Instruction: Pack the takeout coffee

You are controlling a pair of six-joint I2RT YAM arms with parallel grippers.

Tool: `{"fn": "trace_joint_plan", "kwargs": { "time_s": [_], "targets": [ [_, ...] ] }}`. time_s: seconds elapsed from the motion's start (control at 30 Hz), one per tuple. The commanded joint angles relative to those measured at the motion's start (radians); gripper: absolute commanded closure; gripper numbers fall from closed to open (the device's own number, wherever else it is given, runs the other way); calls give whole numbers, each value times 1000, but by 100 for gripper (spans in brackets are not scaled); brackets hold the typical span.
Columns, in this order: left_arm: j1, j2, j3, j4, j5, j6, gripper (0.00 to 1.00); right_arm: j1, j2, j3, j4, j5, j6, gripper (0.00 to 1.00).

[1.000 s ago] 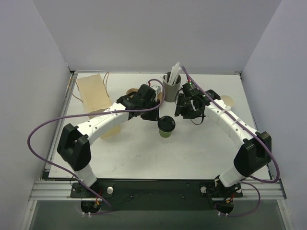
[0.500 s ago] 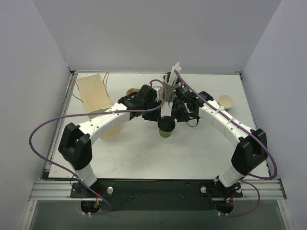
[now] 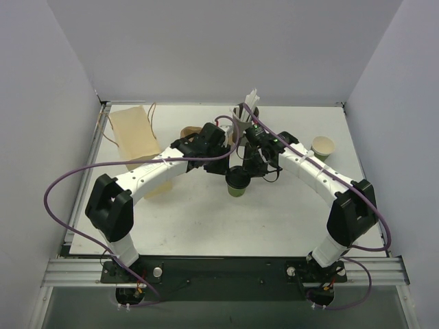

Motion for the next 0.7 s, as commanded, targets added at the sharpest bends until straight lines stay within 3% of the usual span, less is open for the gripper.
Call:
{"fn": "trace_joint_plan", "kwargs": {
  "time_s": [0.0, 0.67],
  "targets": [
    [-4, -1, -16, 35, 0, 16, 66, 16, 5, 18, -22, 9, 8, 73],
    [-4, 19, -62, 16, -46, 13, 79, 36, 20, 16, -51, 51, -10, 75]
  ]
}}
